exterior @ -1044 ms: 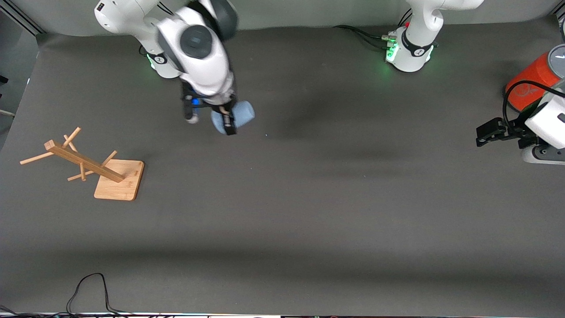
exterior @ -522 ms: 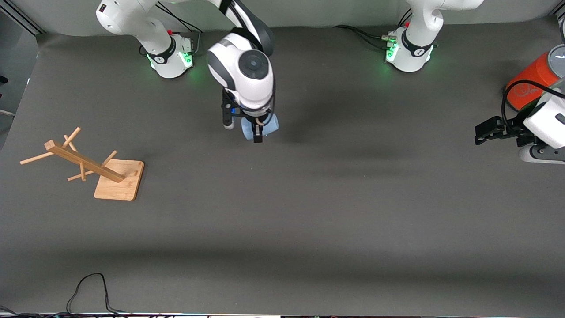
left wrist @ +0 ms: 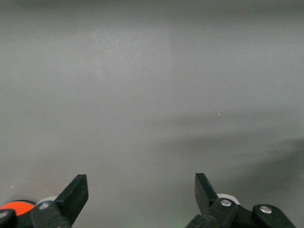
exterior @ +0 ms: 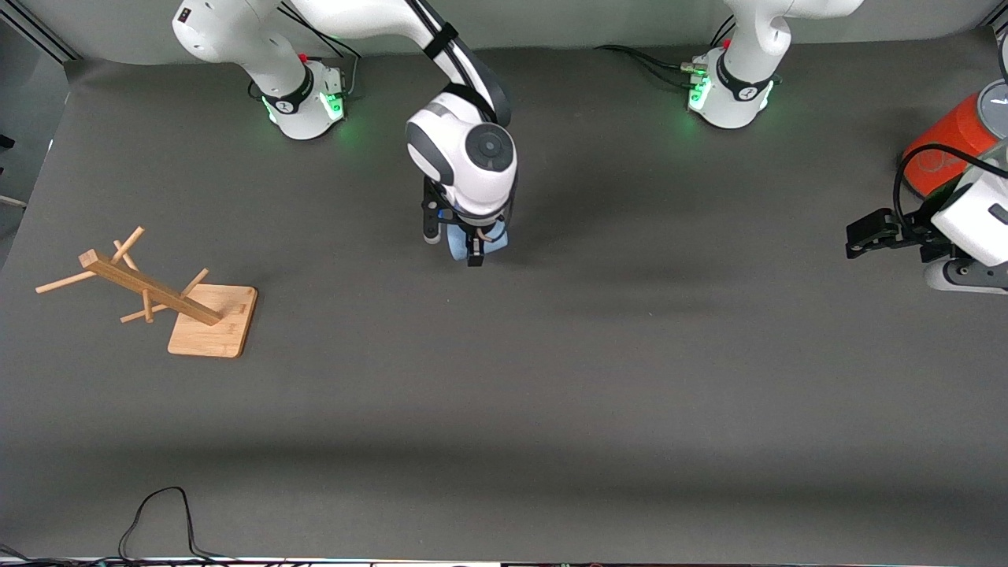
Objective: Rotate and upright cup with both arms
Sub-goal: 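Lower the blue cup onto its side and open the right gripper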
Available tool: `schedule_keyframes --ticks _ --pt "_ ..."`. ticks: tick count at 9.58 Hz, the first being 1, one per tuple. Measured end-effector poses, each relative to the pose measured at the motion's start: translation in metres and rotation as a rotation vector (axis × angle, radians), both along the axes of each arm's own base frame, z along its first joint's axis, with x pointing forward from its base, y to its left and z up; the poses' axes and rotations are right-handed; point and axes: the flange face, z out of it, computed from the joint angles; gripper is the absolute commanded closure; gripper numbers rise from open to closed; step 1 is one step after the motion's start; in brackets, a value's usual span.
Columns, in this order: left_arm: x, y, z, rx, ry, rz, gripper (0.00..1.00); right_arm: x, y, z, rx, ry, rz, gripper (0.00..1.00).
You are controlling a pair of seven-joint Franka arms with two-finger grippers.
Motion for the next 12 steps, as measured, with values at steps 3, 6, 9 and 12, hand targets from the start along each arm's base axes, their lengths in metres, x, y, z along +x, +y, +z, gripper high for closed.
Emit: schedule_keyframes --ticks 3,6,9,12 --pt "0.000 0.001 -0.003 0.000 0.006 0.001 0.00 0.003 0.011 -0.048 -0.029 -0.016 -0.019 0.38" --pt "0.000 0.001 -0.006 0.001 0.012 0.001 0.00 0.008 0.020 -0.075 -0.048 -0.024 -0.023 0.00" --pt "0.000 0.001 -0.006 0.001 0.012 0.002 0.00 0.011 0.022 -0.072 -0.042 -0.032 -0.026 0.00" --pt "0.000 0.001 -0.008 0.001 0.016 0.002 0.00 0.012 0.022 -0.072 -0.042 -0.032 -0.026 0.00"
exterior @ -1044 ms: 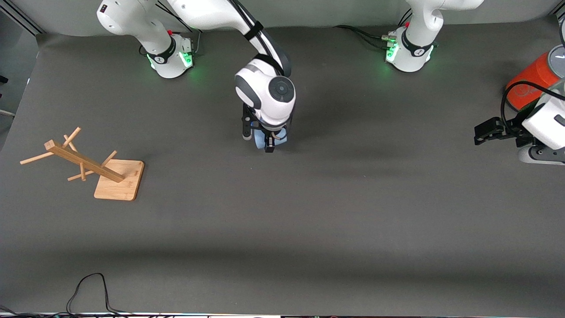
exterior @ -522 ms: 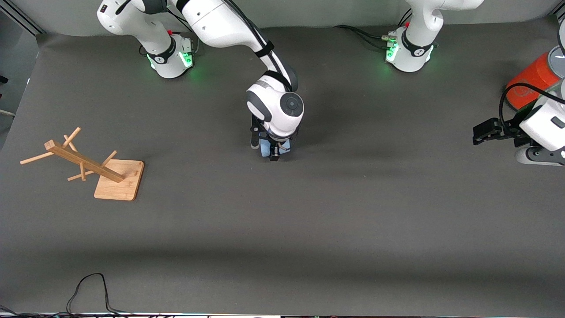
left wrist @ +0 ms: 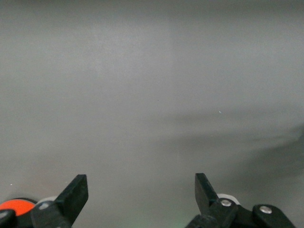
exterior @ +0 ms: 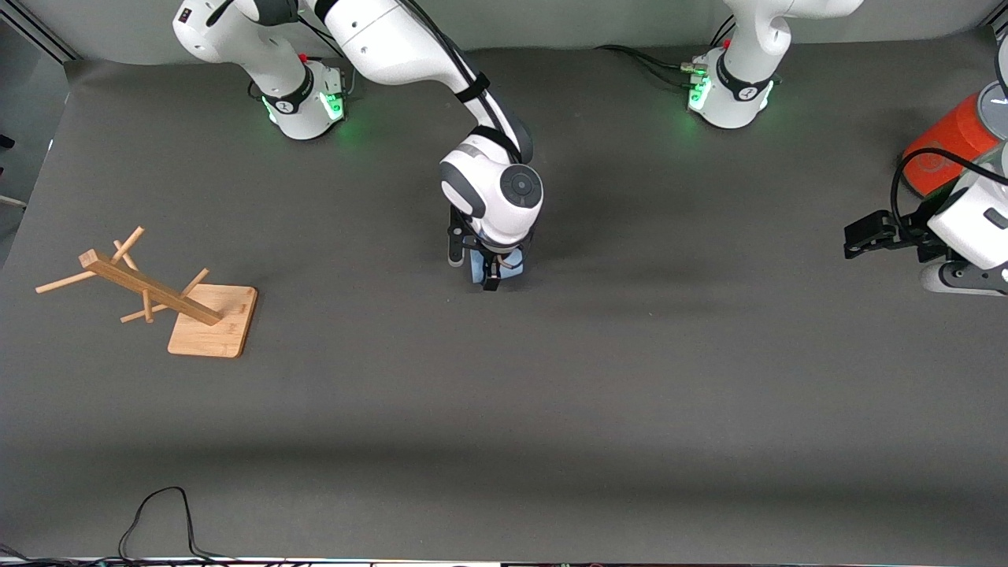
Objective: Rotate and upright cup with both arms
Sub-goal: 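Lower the blue cup onto its side and open the right gripper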
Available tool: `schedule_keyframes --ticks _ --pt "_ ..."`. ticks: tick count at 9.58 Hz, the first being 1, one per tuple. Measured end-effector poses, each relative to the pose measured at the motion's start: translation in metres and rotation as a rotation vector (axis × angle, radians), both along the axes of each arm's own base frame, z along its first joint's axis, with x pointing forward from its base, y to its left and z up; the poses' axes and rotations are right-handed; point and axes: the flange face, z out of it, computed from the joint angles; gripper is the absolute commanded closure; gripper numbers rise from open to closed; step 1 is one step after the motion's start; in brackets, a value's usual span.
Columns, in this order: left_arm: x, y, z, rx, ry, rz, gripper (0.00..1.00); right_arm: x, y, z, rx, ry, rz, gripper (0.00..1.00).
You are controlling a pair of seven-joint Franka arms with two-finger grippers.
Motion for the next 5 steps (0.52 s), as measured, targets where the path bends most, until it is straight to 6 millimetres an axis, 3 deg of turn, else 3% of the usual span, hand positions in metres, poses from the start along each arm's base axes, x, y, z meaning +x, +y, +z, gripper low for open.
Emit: schedule_keyframes --ticks 3,5 --pt "0.006 -0.006 -0.016 0.003 0.026 -0.008 0.00 0.005 0.002 0.009 0.001 -0.005 -0.004 0.00" --pt "0.006 -0.010 -0.017 0.003 0.031 -0.015 0.00 0.013 0.002 0.045 -0.030 0.029 0.005 0.00"
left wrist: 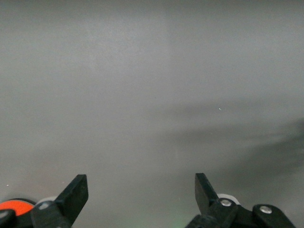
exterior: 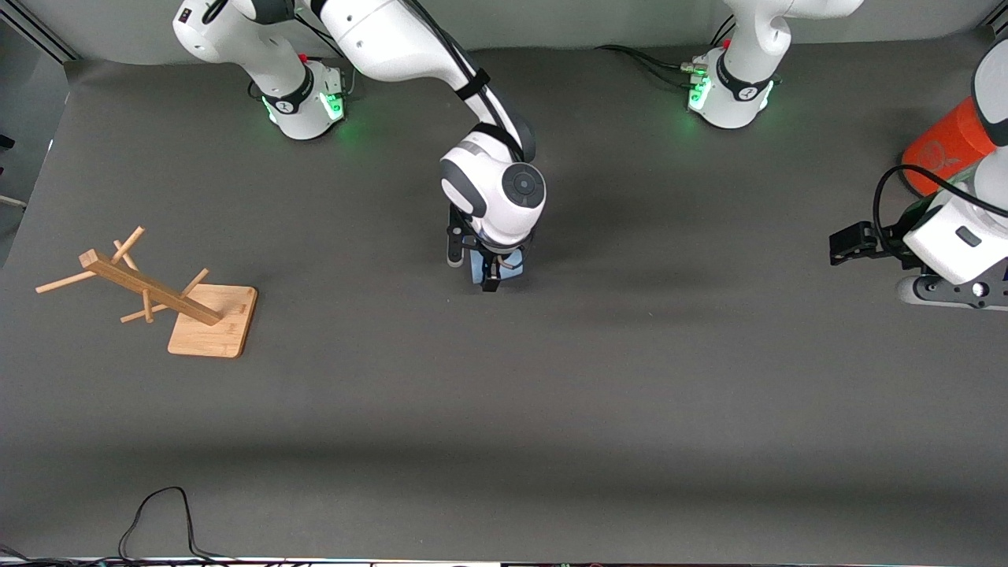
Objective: Rotate and upright cup with both arms
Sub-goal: 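Lower the blue cup onto its side and open the right gripper, then withdraw the right gripper while the left gripper reaches toward the cup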
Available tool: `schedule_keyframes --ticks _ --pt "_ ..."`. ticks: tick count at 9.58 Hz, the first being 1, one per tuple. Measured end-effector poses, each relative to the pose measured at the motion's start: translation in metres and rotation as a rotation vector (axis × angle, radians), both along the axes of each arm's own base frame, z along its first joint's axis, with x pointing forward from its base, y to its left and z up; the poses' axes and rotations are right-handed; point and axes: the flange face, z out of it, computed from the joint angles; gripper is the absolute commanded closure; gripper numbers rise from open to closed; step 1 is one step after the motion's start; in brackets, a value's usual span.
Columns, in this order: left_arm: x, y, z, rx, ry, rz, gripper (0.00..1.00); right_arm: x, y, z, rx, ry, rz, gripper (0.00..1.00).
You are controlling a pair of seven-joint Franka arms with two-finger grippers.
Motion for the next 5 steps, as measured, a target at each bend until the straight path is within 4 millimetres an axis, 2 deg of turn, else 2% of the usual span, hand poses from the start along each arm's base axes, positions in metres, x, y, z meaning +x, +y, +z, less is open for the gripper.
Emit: schedule_keyframes --ticks 2,3,5 --pt "0.000 -0.005 0.000 -0.003 0.001 -0.007 0.00 0.009 -0.009 0.072 -0.008 0.045 0.045 0.00" --pt "-0.001 -0.016 0.001 -0.007 0.000 -0.025 0.00 0.012 -0.024 0.113 -0.008 0.080 0.089 0.00" --pt "-0.007 -0.062 0.000 -0.003 0.000 -0.049 0.00 0.026 -0.071 0.194 0.019 0.142 0.193 0.00"
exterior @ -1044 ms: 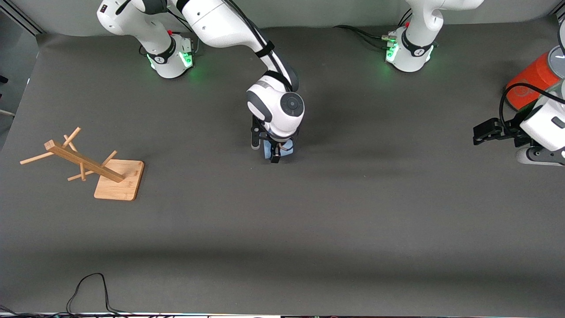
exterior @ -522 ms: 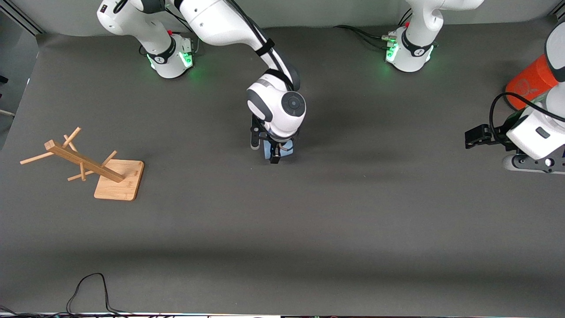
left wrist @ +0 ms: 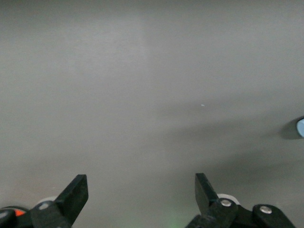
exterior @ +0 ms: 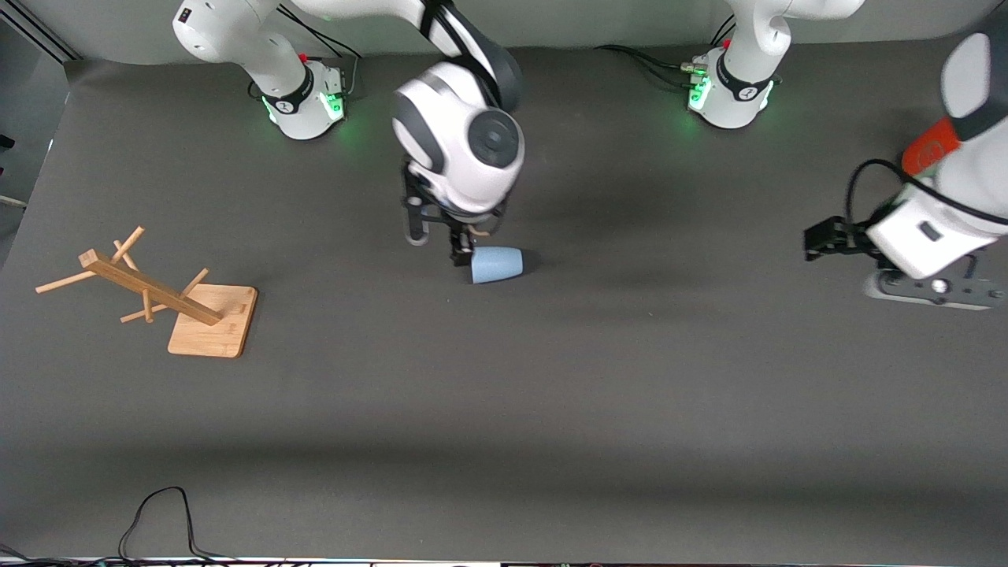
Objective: Rotate and upright cup with both arms
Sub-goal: 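Withdraw the right gripper while the left gripper reaches toward the cup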
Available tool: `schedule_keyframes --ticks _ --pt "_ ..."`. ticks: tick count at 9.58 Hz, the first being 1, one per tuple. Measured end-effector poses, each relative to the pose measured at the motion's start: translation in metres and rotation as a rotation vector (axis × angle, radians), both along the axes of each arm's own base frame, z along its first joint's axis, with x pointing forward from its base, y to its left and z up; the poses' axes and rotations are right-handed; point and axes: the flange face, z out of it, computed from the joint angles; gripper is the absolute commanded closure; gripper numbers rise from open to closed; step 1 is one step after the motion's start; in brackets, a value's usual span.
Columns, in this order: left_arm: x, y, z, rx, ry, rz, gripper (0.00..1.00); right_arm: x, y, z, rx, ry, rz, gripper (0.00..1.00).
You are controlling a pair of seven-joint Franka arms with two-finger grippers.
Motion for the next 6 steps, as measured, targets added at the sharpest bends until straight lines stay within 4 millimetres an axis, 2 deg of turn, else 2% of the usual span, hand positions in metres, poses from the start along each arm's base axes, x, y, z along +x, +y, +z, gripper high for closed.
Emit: schedule_keyframes --ticks 1,3,4,6 --pt "-0.003 -0.023 -0.003 0.008 0.003 0.028 0.00 0.009 -0.028 0.033 0.025 0.023 0.052 0.00" --pt "-0.007 -0.074 -0.018 0.027 0.004 0.094 0.00 0.025 -0.080 0.078 0.078 0.055 0.164 0.00" --pt "-0.010 -0.109 -0.028 0.034 -0.011 0.132 0.00 0.031 -0.101 0.092 0.099 0.073 0.222 0.00" --pt "-0.031 -0.206 -0.047 0.059 -0.031 0.190 0.00 0.043 -0.146 0.119 0.152 0.101 0.340 0.00"
